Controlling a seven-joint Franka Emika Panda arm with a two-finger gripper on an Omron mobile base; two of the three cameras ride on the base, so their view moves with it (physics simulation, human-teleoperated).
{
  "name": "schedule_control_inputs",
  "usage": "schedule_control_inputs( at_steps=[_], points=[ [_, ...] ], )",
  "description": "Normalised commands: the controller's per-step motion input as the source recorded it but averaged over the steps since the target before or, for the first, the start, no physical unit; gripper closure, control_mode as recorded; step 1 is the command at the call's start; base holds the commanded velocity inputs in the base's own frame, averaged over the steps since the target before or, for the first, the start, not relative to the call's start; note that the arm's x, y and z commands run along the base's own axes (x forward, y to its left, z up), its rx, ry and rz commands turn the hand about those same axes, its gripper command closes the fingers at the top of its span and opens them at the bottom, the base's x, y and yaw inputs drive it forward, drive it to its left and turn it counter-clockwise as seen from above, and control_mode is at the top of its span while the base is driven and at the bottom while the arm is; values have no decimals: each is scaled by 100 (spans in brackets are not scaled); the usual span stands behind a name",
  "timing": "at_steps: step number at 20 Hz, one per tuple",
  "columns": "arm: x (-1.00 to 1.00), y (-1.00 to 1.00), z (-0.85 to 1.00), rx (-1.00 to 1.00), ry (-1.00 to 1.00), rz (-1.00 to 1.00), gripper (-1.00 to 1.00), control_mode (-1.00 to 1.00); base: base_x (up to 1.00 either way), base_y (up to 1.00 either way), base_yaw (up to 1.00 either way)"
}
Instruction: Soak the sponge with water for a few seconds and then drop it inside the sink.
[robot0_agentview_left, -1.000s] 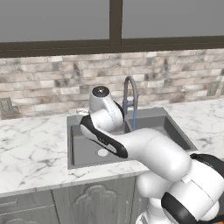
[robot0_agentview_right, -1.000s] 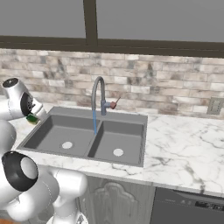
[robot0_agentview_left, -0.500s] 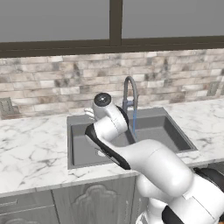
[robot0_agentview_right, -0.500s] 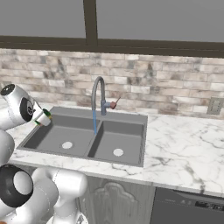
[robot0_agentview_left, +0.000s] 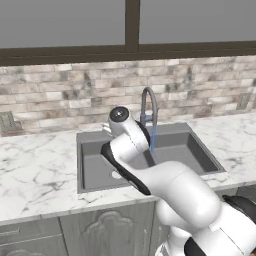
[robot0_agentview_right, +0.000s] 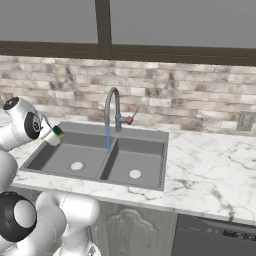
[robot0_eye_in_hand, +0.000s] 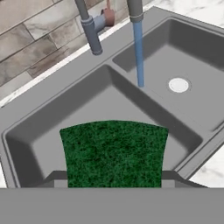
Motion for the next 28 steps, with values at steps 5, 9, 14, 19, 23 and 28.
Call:
schedule_control_inputs(
  at_steps=[5,9,14,19,23,28],
  points=[
    [0,-44,-8,0,0,-6,100,-100,0,0,0],
    [0,-37,-22,-1,0,-9,100,-100,0,0,0],
    [0,-34,-10,-5,0,-10,100,-100,0,0,0],
    [0,-27,0,-11,3,-12,100,-100,0,0,0],
    [6,-16,3,-8,11,-13,100,-100,0,0,0],
    [22,0,0,-6,10,-18,100,-100,0,0,0]
  ],
)
